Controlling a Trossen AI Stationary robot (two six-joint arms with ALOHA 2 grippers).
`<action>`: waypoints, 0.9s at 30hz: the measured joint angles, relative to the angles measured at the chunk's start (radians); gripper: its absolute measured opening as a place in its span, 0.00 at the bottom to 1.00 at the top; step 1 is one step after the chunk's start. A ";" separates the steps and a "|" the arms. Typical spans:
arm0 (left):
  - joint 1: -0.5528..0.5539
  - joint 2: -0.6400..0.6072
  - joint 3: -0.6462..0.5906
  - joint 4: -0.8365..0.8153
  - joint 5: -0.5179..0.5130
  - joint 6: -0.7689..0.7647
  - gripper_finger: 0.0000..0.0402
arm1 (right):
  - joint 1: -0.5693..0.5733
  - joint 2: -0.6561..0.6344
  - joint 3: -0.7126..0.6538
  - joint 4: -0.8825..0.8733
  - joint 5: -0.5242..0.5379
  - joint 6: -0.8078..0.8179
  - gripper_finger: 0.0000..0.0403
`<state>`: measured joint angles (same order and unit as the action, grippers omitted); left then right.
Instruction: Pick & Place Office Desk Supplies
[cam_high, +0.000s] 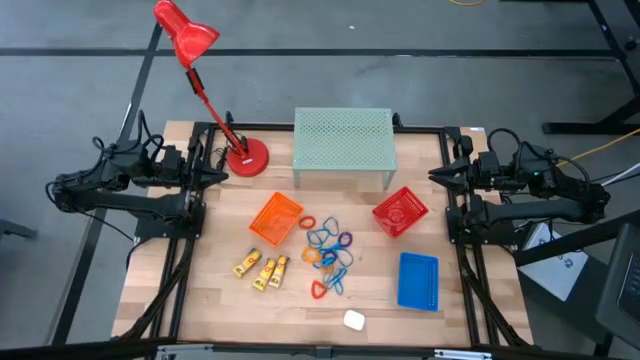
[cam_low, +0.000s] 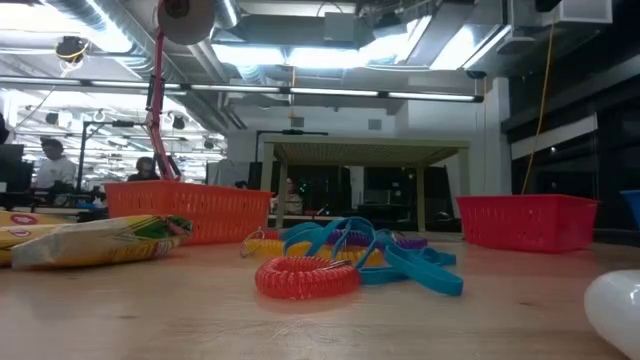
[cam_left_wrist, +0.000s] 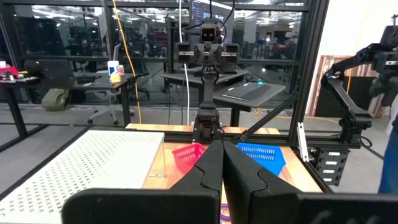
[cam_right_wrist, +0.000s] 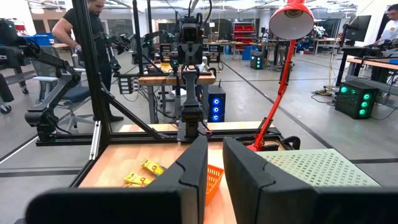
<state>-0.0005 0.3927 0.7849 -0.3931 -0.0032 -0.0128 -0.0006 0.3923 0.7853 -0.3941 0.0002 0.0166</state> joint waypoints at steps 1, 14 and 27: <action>0.000 0.000 0.000 0.000 0.000 0.000 0.01 | 0.000 0.000 0.000 0.000 0.000 0.000 0.14; 0.000 0.000 0.000 0.000 0.000 0.000 0.02 | 0.000 0.018 0.000 0.093 0.011 -0.065 0.14; 0.000 0.000 0.000 0.012 -0.005 -0.006 0.02 | 0.000 0.099 0.000 0.394 0.128 0.159 0.14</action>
<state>-0.0003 0.3923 0.7849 -0.3806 -0.0082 -0.0185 -0.0004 0.4912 0.7849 0.0003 0.1280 0.1761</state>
